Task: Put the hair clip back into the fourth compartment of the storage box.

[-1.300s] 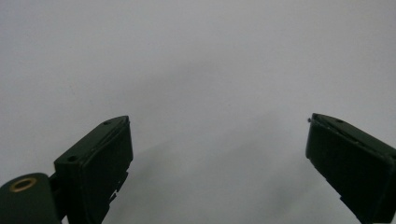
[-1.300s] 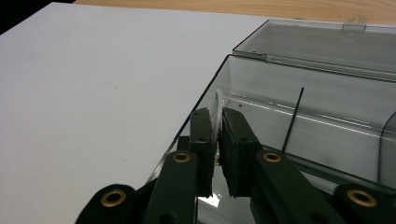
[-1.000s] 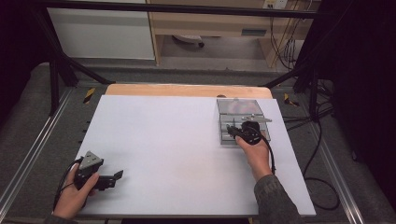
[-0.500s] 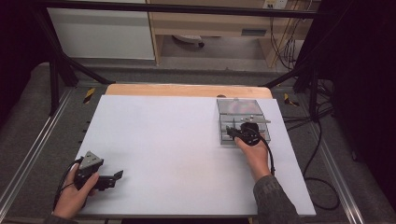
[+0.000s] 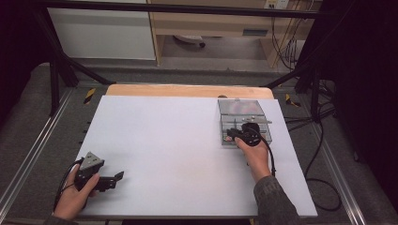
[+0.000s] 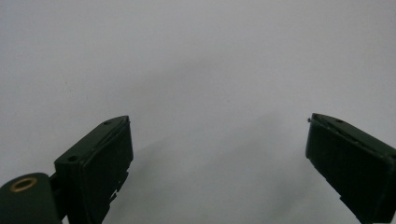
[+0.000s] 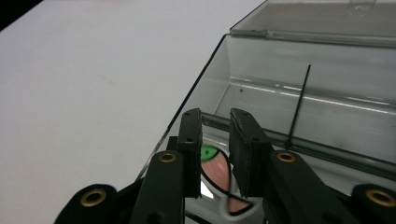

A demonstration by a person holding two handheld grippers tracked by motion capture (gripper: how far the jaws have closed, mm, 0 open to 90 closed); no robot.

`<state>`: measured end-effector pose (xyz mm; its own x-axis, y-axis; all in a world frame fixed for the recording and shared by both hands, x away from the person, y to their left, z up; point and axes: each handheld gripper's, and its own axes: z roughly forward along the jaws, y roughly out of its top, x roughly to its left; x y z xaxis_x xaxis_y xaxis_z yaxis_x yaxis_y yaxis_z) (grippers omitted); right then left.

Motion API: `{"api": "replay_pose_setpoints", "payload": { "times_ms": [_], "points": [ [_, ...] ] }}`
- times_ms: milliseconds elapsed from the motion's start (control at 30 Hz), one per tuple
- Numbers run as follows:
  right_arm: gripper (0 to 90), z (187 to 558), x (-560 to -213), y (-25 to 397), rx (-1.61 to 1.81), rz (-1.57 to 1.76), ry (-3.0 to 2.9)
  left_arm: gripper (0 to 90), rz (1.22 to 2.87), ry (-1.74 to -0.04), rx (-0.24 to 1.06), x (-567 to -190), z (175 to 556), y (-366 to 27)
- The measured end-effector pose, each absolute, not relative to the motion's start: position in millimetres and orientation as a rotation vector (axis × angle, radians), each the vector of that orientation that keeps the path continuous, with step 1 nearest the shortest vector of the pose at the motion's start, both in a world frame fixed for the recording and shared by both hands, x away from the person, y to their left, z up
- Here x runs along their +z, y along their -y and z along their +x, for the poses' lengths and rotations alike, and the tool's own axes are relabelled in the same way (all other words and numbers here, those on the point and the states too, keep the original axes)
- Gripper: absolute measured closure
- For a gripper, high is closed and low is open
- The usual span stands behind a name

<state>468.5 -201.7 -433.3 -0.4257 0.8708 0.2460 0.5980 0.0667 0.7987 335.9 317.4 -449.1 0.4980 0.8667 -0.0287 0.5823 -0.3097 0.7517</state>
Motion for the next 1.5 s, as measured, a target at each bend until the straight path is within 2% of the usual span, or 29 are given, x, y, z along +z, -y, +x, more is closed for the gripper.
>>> {"api": "replay_pose_setpoints", "payload": {
  "times_ms": [233,333,500,800,1067,1200,1500],
  "points": [
    [71.3,464.8,-425.0,205.1,1.324,1.457,-2.016,7.4,2.023,-1.187,0.504,-449.0,336.0,-317.0],
    [67.3,464.3,-423.3,204.9,1.343,1.450,-1.999,7.4,2.017,-1.188,0.507,-448.8,336.1,-317.0],
    [54.6,464.6,-420.9,204.7,1.371,1.467,-1.962,7.4,2.005,-1.186,0.509,-447.7,336.5,-317.0],
    [26.0,465.2,-405.3,199.4,1.411,1.411,-1.940,7.4,1.993,-1.194,0.517,-446.9,335.7,-316.2],
    [9.4,460.3,-390.5,190.0,1.376,1.328,-1.946,7.4,1.997,-1.171,0.523,-445.1,334.7,-311.8],
    [5.7,457.6,-386.1,187.2,1.391,1.266,-1.952,7.4,1.987,-1.174,0.527,-444.7,334.9,-313.0],
    [7.3,450.9,-378.1,185.6,1.389,1.198,-1.955,7.4,1.985,-1.168,0.533,-443.9,334.8,-312.2]
  ]
}}
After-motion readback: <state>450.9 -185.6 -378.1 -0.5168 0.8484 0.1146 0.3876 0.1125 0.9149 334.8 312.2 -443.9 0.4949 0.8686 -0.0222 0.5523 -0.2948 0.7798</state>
